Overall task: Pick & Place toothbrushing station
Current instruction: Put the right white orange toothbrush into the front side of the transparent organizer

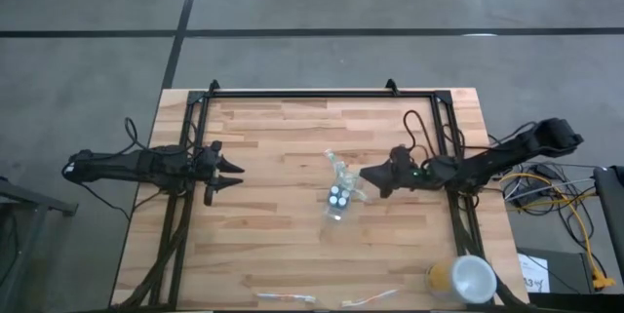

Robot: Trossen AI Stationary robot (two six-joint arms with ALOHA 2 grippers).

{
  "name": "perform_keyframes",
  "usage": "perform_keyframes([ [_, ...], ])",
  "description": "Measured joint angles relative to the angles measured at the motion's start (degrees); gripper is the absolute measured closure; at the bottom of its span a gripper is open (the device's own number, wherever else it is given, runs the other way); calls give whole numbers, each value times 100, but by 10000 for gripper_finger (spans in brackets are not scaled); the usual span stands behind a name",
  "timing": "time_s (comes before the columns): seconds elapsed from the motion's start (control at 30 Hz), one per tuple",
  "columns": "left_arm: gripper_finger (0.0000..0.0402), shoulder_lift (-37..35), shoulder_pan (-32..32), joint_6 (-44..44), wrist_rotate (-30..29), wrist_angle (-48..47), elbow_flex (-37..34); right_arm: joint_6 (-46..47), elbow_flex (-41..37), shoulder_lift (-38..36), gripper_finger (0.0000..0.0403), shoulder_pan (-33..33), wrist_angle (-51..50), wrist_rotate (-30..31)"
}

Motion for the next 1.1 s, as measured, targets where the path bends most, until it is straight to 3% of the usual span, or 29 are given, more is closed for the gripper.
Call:
perform_keyframes([
  [0.8, 252, 1, -2, 0, 22, 0, 0, -7969, 0, -1393, 319, 79, -1074, 181],
  [1.1, 252, 2, -1, 0, 18, 0, 0, -7749, 0, -1870, 319, 78, -2422, 613],
])
